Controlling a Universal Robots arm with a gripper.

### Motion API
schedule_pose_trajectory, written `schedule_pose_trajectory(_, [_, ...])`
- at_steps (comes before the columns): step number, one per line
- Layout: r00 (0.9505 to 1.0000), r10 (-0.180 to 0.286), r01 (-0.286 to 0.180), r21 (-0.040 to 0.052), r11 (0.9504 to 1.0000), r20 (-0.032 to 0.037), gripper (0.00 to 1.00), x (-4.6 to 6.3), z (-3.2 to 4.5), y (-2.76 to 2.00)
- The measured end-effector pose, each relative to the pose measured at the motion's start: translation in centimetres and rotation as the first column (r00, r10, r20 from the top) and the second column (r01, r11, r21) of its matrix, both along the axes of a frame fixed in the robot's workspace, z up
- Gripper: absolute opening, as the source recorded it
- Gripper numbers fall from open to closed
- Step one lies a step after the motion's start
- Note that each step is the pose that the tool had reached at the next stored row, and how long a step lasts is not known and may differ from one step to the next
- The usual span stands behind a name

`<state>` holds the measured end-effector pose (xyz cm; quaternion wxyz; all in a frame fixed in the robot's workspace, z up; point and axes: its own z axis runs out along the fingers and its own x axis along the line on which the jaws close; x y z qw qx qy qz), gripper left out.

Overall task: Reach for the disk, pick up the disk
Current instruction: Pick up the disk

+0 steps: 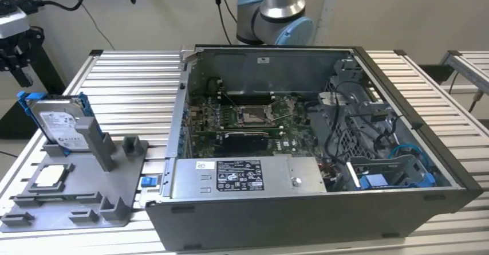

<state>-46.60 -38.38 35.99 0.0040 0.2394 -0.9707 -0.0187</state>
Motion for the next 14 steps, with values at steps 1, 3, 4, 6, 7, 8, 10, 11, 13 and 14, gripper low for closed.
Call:
schedule_pose_trajectory(1, [0.9999, 0.017, -0.017, 0.0, 0.9999, 0.0001, 0.0, 0.0, 0.0, 0.0])
schedule_pose_trajectory(3, [0.9985, 0.054, -0.054, 0.0, 0.9985, 0.0, 0.0, 0.0, 0.0, 0.0])
schedule_pose_trajectory(4, [0.9974, 0.072, -0.072, 0.0001, 0.9974, 0.0, 0.0, 0.0, 0.0, 0.0])
schedule_pose_trajectory(6, [0.9942, 0.108, -0.108, 0.0, 0.9942, 0.0, 0.0, 0.0, 0.0, 0.0])
schedule_pose_trajectory(7, [0.9921, 0.125, -0.125, 0.0001, 0.9921, 0.0001, 0.0, 0.0, 0.0, 0.0])
schedule_pose_trajectory(8, [0.9896, 0.144, -0.144, 0.0001, 0.9896, 0.0001, 0.0, -0.01, 0.0, 0.01])
schedule_pose_trajectory(10, [0.9837, 0.18, -0.18, 0.0, 0.9837, 0.0001, 0.0, -0.01, 0.0, 0.01])
schedule_pose_trajectory(11, [0.9802, 0.198, -0.198, 0.0, 0.9802, 0.0001, 0.0, 0.0, 0.0, 0.01])
schedule_pose_trajectory(13, [0.9724, 0.233, -0.233, 0.0001, 0.9724, 0.0002, 0.0, 0.0, -0.01, 0.01])
schedule_pose_trajectory(14, [0.9681, 0.251, -0.251, 0.0001, 0.9681, 0.0001, 0.0, 0.0, 0.0, 0.0])
